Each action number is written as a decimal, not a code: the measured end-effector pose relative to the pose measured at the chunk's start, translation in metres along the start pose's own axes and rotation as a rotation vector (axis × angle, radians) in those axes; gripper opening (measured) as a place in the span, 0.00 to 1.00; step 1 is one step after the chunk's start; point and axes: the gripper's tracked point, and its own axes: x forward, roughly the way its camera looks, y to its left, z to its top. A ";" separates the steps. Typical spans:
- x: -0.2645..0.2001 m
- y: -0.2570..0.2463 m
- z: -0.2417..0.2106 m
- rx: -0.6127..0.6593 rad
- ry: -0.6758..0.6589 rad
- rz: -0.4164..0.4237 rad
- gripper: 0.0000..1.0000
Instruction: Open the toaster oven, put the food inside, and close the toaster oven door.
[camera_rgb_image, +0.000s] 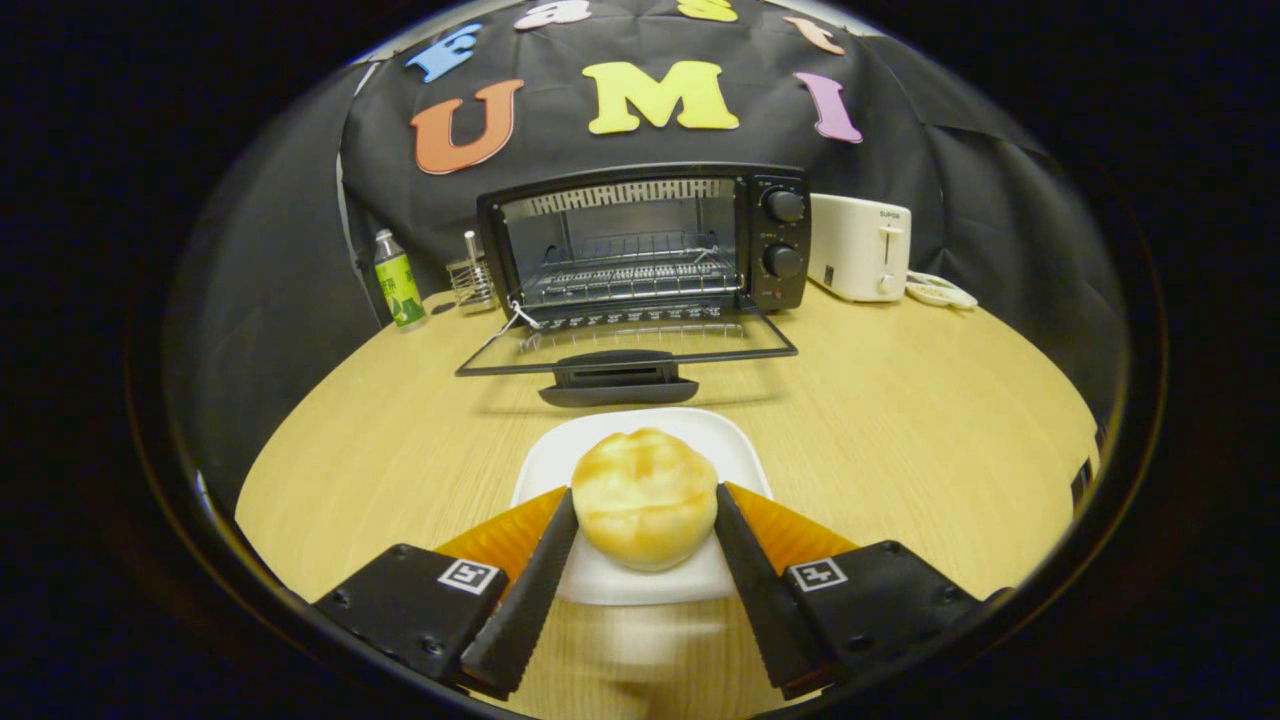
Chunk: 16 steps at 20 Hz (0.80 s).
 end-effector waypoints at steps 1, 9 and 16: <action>-0.002 -0.001 0.001 0.006 -0.005 -0.001 0.87; -0.040 0.012 0.048 0.020 -0.142 0.097 0.84; -0.055 0.040 0.112 0.113 -0.322 0.241 0.84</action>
